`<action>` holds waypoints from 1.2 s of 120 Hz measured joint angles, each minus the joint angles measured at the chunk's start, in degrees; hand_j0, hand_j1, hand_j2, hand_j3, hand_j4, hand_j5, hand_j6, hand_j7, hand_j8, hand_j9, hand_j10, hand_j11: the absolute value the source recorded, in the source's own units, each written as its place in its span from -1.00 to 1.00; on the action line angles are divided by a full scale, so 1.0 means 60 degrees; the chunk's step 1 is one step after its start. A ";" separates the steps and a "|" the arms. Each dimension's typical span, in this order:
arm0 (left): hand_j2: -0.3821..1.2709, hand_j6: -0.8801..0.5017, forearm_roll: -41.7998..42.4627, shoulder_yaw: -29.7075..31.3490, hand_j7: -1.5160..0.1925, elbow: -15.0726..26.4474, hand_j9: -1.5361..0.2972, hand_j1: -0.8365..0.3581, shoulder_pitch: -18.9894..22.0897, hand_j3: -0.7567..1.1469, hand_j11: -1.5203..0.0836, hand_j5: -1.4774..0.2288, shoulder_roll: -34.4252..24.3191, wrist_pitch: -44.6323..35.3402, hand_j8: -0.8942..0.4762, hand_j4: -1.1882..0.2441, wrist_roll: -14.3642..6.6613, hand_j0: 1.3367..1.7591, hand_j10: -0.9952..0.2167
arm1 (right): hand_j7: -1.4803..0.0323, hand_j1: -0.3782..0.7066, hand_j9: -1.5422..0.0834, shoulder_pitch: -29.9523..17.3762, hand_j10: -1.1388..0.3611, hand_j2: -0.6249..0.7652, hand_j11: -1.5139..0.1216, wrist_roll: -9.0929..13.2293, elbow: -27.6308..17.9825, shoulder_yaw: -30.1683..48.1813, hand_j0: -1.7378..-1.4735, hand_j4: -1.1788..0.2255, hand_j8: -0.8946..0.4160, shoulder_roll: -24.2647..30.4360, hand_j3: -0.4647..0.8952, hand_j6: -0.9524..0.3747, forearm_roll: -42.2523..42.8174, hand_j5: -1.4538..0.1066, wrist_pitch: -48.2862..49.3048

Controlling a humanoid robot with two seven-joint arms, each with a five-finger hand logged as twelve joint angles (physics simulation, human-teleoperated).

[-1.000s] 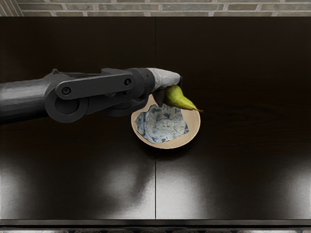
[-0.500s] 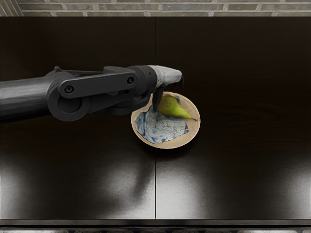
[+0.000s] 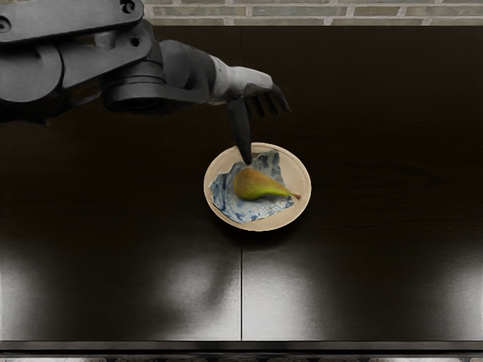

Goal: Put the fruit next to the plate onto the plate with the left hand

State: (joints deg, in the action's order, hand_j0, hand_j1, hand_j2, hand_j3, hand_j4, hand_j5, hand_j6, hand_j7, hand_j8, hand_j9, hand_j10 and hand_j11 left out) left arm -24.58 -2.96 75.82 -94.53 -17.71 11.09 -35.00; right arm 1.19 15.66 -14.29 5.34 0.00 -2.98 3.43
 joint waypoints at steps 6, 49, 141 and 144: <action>-0.47 -0.10 0.1474 -0.0071 0.38 0.0230 0.31 0.47 -0.0025 -0.20 0.47 0.33 -0.0176 0.0004 -0.08 0.30 0.0000 0.52 0.21 | 0.91 -0.88 0.85 0.0002 0.48 -0.11 0.80 -0.0001 -0.0001 -0.0002 -0.40 0.64 0.32 0.0000 -0.32 0.39 0.0000 0.81 0.0000; -0.47 -0.12 0.5950 -0.2803 0.36 0.2277 0.29 0.43 0.4022 -0.20 0.45 0.31 -0.1329 -0.0014 -0.10 0.28 0.0000 0.52 0.19 | 0.91 -0.88 0.85 0.0007 0.48 -0.11 0.80 -0.0002 0.0003 -0.0003 -0.40 0.64 0.32 0.0000 -0.32 0.39 0.0009 0.81 0.0000; -0.48 -0.09 0.9639 -0.4969 0.39 0.2239 0.32 0.47 0.8017 -0.20 0.48 0.34 -0.6519 0.3788 -0.06 0.31 0.0000 0.52 0.23 | 0.91 -0.88 0.85 0.0047 0.48 -0.11 0.80 -0.0015 -0.0080 0.0003 -0.40 0.64 0.32 0.0000 -0.32 0.39 -0.0001 0.81 0.0014; -0.48 -0.09 0.9644 -0.4978 0.39 0.2126 0.32 0.47 0.8087 -0.20 0.48 0.35 -0.6658 0.3831 -0.06 0.31 0.0000 0.52 0.23 | 0.91 -0.88 0.85 0.0048 0.48 -0.11 0.80 -0.0018 -0.0083 0.0003 -0.40 0.64 0.32 0.0000 -0.32 0.39 -0.0001 0.81 0.0014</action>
State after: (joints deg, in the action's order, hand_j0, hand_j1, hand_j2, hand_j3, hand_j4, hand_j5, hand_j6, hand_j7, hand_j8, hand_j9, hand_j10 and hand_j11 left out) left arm 33.29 -32.83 88.58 -46.01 -57.66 34.08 -35.00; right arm 1.48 15.55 -14.79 5.36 0.00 -2.99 3.51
